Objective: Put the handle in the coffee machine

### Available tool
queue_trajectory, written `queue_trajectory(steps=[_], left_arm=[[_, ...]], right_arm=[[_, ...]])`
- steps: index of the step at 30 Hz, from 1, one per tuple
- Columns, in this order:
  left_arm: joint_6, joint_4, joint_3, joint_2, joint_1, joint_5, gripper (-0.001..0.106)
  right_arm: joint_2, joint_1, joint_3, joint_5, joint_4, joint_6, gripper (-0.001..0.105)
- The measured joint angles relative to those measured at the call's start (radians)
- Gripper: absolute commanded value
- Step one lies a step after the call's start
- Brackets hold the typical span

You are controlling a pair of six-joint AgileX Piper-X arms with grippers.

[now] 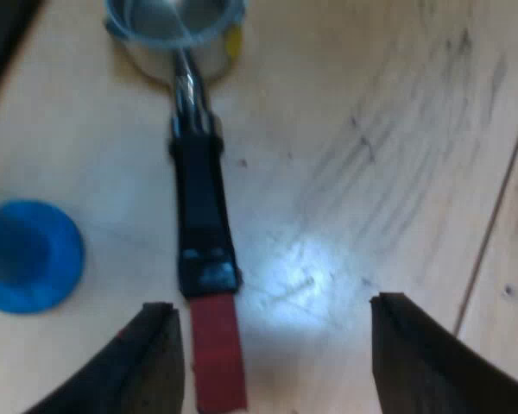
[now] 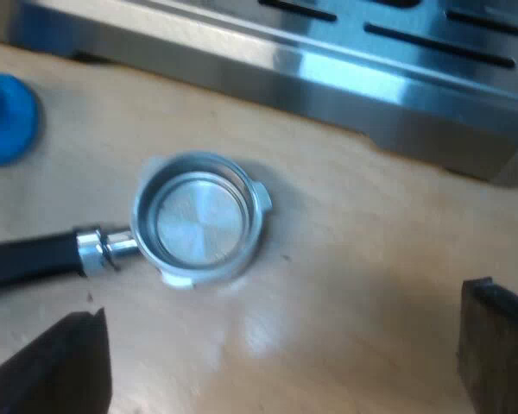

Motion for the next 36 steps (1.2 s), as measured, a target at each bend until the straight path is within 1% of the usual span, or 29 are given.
queue_trajectory(steps=[4, 5, 6, 7, 9, 12, 14, 19, 25, 30, 35, 36], left_arm=[[0.000, -0.041, 0.000, 0.000, 0.000, 0.000, 0.052], [0.000, -0.063, 0.000, 0.000, 0.000, 0.000, 0.052], [0.000, -0.072, 0.000, 0.000, 0.000, 0.000, 0.052], [0.000, -0.074, 0.000, 0.000, 0.000, 0.000, 0.052], [0.000, -0.075, 0.000, 0.000, 0.000, 0.000, 0.052], [0.000, -0.075, 0.000, 0.000, 0.000, 0.000, 0.052], [0.000, -0.075, 0.000, 0.000, 0.000, 0.000, 0.054], [0.000, -0.075, 0.000, 0.000, 0.000, 0.000, 0.066], [0.000, -0.066, 0.000, 0.000, 0.000, 0.000, 0.067], [0.000, -0.063, 0.000, 0.000, 0.000, 0.000, 0.067], [0.000, -0.063, 0.000, 0.000, 0.000, 0.000, 0.067], [0.000, -0.063, 0.000, 0.000, 0.000, 0.000, 0.067]], right_arm=[[0.000, -0.026, 0.000, 0.000, -0.041, -0.002, 0.082], [0.000, -0.044, 0.000, -0.019, -0.047, -0.002, 0.080], [0.000, -0.067, 0.000, -0.063, -0.054, -0.005, 0.079], [0.000, -0.081, 0.000, -0.078, -0.058, -0.006, 0.079], [0.000, -0.133, 0.000, -0.149, -0.065, -0.015, 0.079], [0.000, -0.183, 0.000, -0.195, -0.078, -0.056, 0.079], [0.000, -0.199, 0.000, -0.208, -0.087, -0.066, 0.079], [0.019, -0.205, 0.000, -0.224, -0.093, -0.088, 0.079], [0.096, -0.205, 0.000, -0.250, -0.110, -0.091, 0.079], [0.163, -0.205, 0.000, -0.310, -0.142, -0.096, 0.079], [0.201, -0.205, -0.009, -0.341, -0.142, -0.098, 0.079], [0.242, -0.205, -0.040, -0.350, -0.137, -0.139, 0.079]])
